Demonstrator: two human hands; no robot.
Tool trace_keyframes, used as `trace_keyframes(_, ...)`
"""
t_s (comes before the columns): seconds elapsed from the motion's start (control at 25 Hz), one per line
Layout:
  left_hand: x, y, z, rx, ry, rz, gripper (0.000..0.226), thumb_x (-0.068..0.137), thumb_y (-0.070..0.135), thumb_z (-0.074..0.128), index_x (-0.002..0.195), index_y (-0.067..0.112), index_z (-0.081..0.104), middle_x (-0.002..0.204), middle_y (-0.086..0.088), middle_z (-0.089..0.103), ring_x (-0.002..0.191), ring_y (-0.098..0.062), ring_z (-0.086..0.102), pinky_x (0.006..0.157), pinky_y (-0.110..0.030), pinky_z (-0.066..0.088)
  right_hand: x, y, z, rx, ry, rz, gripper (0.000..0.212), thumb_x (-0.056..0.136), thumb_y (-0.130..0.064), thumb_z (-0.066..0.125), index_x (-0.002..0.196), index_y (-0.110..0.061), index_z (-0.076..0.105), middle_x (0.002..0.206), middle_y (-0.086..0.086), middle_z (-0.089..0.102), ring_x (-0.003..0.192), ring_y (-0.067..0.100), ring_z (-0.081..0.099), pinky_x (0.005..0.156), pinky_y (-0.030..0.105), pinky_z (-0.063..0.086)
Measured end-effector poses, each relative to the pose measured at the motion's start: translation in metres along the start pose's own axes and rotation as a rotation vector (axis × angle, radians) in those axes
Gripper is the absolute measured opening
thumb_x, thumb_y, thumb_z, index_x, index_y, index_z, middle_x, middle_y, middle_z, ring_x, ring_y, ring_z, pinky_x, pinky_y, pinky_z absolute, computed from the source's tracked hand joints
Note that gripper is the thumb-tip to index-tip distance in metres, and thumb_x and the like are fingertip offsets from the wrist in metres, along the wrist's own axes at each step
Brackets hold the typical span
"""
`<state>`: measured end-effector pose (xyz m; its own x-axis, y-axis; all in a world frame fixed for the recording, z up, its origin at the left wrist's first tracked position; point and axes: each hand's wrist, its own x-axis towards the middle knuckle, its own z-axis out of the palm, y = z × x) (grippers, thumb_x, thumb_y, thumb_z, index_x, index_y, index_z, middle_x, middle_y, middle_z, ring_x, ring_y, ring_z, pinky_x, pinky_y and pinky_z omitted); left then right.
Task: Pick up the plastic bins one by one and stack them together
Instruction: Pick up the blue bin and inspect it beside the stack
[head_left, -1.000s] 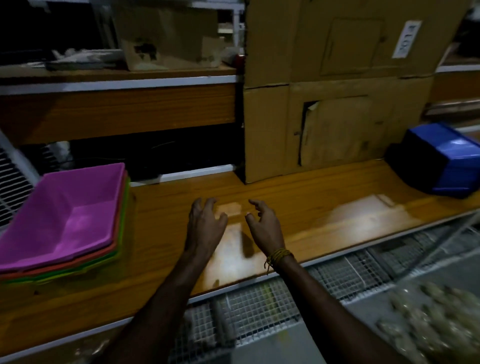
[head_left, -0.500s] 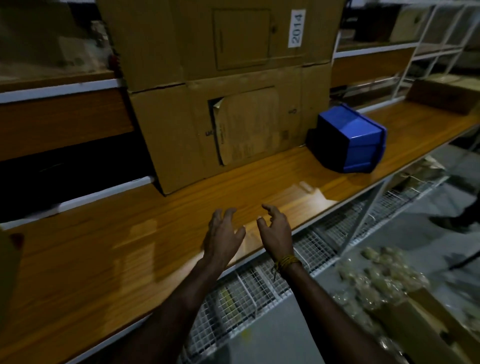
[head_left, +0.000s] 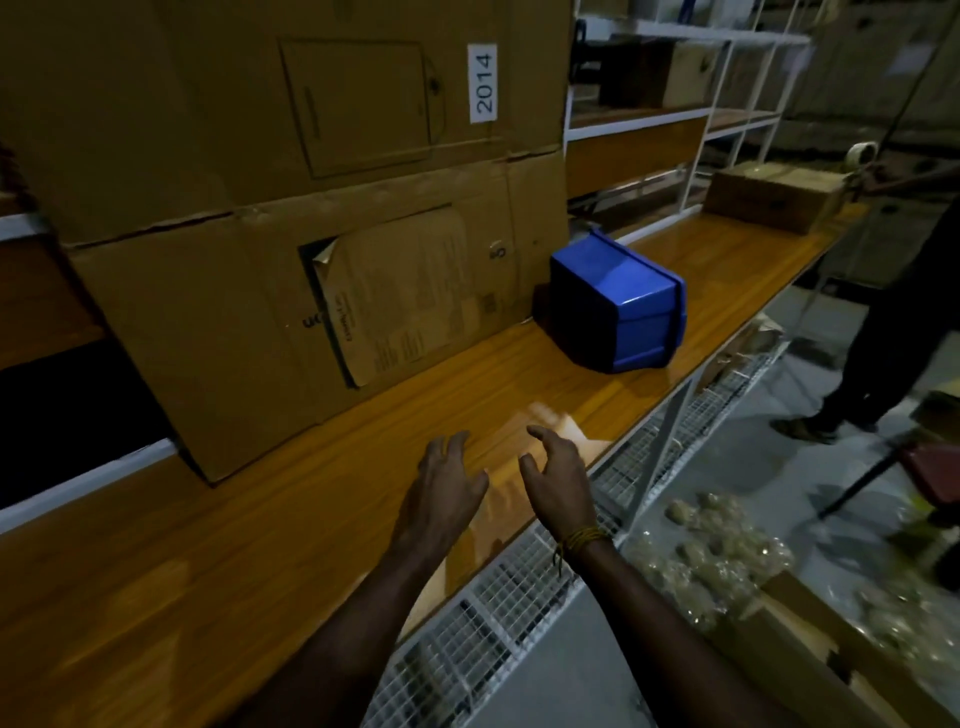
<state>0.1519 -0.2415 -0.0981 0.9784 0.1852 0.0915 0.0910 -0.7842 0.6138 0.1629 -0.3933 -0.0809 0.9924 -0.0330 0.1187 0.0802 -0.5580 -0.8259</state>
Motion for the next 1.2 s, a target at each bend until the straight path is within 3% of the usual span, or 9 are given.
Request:
trace_keyframes(0.16, 0.062, 0.005, 0.007, -0.064, -0.007, 0.007, 0.061, 0.094, 0.037, 0.058, 0.149, 0.025, 0.033, 0.154, -0.009, 0.03, 0.134, -0.03, 0.042, 0.097, -0.044, 0.049, 0.058, 0.001, 0.0, -0.026, 0.036, 0.007, 0.04, 0.098, -0.026, 0.051, 0.138, -0.024, 0.05, 0.142, 0.008, 0.048, 0.131, 0.026, 0.046, 0.105, 0.042, 0.043)
trace_keyframes(0.68, 0.194, 0.045, 0.052, -0.055, -0.107, 0.143, 0.059, 0.096, 0.032, 0.057, 0.149, 0.02, 0.034, 0.154, -0.012, 0.029, 0.128, -0.035, 0.046, 0.091, -0.044, 0.05, 0.183, 0.033, -0.01, -0.178, 0.088, 0.036, 0.044, 0.095, -0.024, 0.055, 0.139, -0.019, 0.051, 0.14, 0.009, 0.049, 0.13, 0.024, 0.044, 0.096, 0.026, 0.033)
trace_keyframes(0.84, 0.238, 0.078, 0.075, -0.037, -0.079, 0.184, 0.059, 0.096, 0.032, 0.056, 0.149, 0.02, 0.033, 0.153, -0.011, 0.031, 0.126, -0.031, 0.048, 0.09, -0.041, 0.051, 0.239, 0.05, -0.028, -0.188, 0.116, 0.025, 0.043, 0.094, -0.022, 0.055, 0.137, -0.019, 0.052, 0.138, 0.011, 0.049, 0.129, 0.028, 0.047, 0.106, 0.037, 0.04)
trace_keyframes(0.96, 0.279, 0.11, 0.092, -0.006, -0.027, 0.205, 0.058, 0.096, 0.029, 0.055, 0.149, 0.02, 0.033, 0.153, -0.008, 0.034, 0.13, -0.027, 0.048, 0.097, -0.042, 0.049, 0.288, 0.063, -0.05, -0.209, 0.129, -0.003, 0.041, 0.095, -0.021, 0.052, 0.136, -0.018, 0.052, 0.138, 0.014, 0.048, 0.127, 0.034, 0.048, 0.105, 0.048, 0.042)
trace_keyframes(1.2, 0.348, 0.192, 0.14, -0.023, -0.022, 0.264, 0.052, 0.1, 0.024, 0.049, 0.149, 0.023, 0.034, 0.161, -0.002, 0.027, 0.145, -0.021, 0.032, 0.107, -0.037, 0.039, 0.387, 0.093, -0.112, -0.383, 0.212, -0.07, 0.04, 0.095, -0.019, 0.054, 0.135, -0.014, 0.055, 0.147, 0.023, 0.042, 0.142, 0.042, 0.032, 0.115, 0.057, 0.024)
